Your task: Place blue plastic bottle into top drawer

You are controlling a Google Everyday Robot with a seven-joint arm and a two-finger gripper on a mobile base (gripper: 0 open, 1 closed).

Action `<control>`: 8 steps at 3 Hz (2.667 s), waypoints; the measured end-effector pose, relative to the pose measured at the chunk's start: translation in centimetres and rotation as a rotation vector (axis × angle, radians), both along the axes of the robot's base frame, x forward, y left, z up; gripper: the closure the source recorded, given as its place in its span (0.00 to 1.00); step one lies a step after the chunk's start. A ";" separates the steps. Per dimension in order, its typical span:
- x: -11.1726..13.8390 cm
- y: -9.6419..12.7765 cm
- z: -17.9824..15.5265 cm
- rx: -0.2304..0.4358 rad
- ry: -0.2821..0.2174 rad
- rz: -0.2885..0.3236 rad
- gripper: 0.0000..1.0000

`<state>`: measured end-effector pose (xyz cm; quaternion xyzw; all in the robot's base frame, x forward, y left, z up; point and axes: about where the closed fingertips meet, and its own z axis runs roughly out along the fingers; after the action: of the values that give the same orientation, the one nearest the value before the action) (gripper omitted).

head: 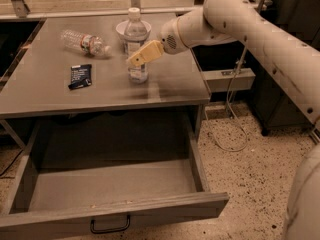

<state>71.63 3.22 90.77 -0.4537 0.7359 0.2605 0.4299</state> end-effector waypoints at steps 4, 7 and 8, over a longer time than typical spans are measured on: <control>-0.4 2.0 1.0 0.047 0.023 0.030 0.42; -1.3 1.5 1.5 0.029 0.012 0.015 1.00; -3.7 -0.5 3.2 0.001 -0.024 -0.046 1.00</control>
Offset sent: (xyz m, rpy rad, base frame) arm -0.0084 0.0293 0.0227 0.0798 0.0368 0.0505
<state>67.93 2.72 93.95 -0.4394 0.7407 0.2453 0.4451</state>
